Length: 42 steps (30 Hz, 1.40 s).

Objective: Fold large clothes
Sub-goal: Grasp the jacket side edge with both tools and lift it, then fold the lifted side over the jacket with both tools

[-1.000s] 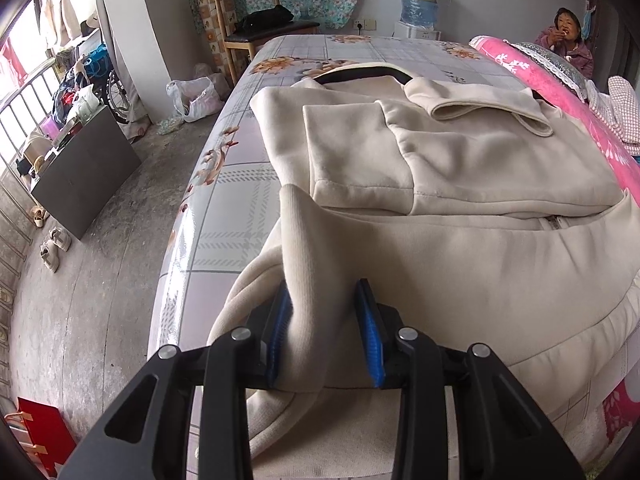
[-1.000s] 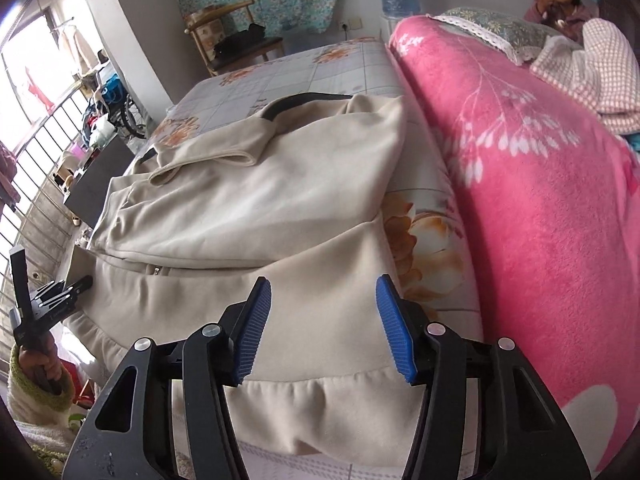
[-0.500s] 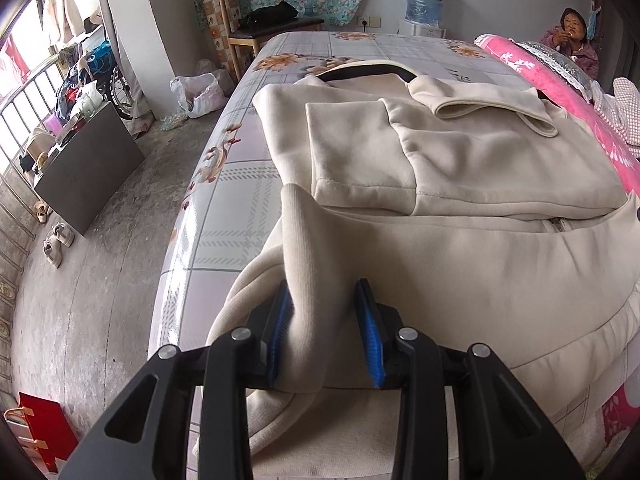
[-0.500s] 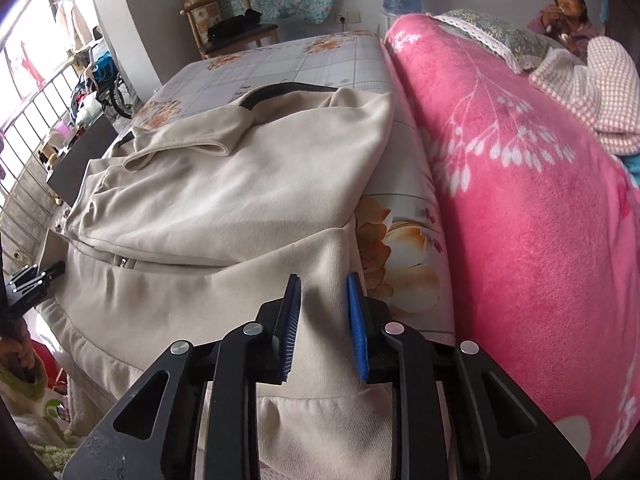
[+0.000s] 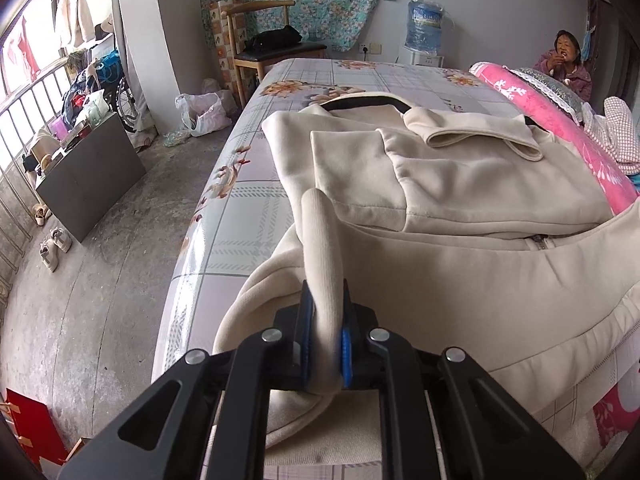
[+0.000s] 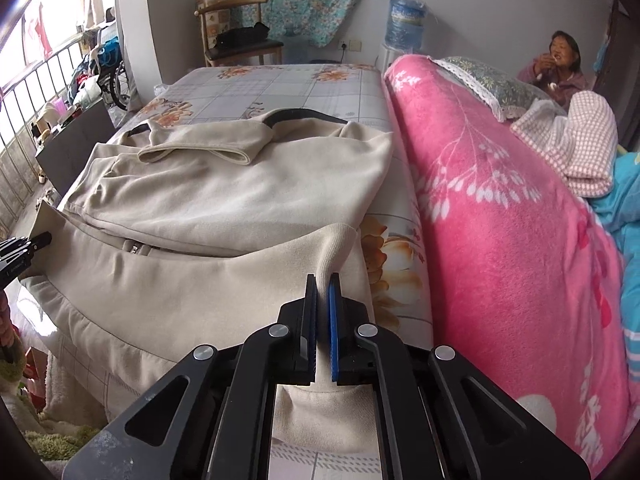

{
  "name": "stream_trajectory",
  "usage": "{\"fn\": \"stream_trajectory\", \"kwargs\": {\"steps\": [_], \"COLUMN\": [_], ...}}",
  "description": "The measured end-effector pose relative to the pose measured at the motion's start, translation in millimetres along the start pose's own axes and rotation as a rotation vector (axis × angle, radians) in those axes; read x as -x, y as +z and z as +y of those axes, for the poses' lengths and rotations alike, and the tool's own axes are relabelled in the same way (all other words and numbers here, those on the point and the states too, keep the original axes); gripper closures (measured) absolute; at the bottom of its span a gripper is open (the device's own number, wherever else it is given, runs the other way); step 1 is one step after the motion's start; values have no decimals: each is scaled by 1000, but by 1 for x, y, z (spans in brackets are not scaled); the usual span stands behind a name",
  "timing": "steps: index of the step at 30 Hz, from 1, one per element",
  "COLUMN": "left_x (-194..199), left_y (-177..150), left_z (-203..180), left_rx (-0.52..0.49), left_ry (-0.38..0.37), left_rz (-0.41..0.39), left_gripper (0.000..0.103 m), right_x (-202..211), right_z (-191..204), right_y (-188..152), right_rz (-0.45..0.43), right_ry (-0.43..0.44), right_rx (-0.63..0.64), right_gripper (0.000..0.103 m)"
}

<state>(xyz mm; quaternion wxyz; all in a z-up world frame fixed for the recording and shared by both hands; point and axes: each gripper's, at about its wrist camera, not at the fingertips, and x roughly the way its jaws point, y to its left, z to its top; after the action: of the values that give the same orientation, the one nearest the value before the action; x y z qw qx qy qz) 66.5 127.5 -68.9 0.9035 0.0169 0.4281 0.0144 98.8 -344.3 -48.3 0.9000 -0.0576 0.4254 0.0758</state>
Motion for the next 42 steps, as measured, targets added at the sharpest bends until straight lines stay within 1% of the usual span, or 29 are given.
{"fn": "stream_trajectory", "kwargs": {"steps": [4, 6, 9, 12, 15, 18, 22, 25, 28, 32, 34, 36, 38, 39, 40, 41, 42], "left_x": [21, 32, 54, 75, 93, 103, 101, 90, 67, 16, -19, -58, -98, -119, -137, -150, -156], "left_y": [-8, -10, -12, -9, 2, 22, 60, 95, 134, 186, 206, 220, 224, 223, 220, 217, 214], "left_z": [-4, -2, 4, 7, 7, 10, 17, 19, 23, 28, 31, 32, 30, 28, 26, 28, 32], "left_rx": [-28, -21, 9, 28, 24, 26, 28, 7, -5, -9, 2, 12, 16, 11, 6, 14, 33], "left_ry": [-2, -13, -30, -41, -48, -60, -63, -54, -57, -57, -71, -95, -107, -98, -82, -72, -75], "left_rz": [-50, -73, -127, -185, -239, -284, -328, -358, -356, -309, -248, -171, -79, -22, 34, 80, 102], "left_gripper": [94, 95, 95, 95, 96, 96, 96, 96, 96, 96, 96, 96, 95, 93, 92, 91, 87], "right_x": [22, 33, 49, 63, 75, 82, 78, 65, 43, -5, -38, -75, -113, -134, -153, -167, -175], "right_z": [1, 2, 2, 1, 3, 3, -3, -11, -23, -35, -40, -43, -45, -47, -50, -55, -60], "right_y": [-5, -8, -9, -6, 3, 20, 54, 86, 122, 171, 189, 200, 202, 201, 198, 195, 191], "right_rz": [-34, -55, -94, -137, -183, -234, -287, -318, -322, -284, -244, -189, -116, -64, -5, 39, 66], "right_ry": [-18, -23, -30, -27, -23, -18, -4, 3, 37, 64, 67, 58, 52, 60, 70, 63, 57], "right_rx": [-15, -25, -39, -55, -54, -41, -34, -28, -49, -73, -82, -86, -99, -109, -125, -149, -173], "right_gripper": [100, 100, 100, 100, 100, 100, 100, 100, 100, 100, 100, 100, 100, 98, 96, 92, 88]}}
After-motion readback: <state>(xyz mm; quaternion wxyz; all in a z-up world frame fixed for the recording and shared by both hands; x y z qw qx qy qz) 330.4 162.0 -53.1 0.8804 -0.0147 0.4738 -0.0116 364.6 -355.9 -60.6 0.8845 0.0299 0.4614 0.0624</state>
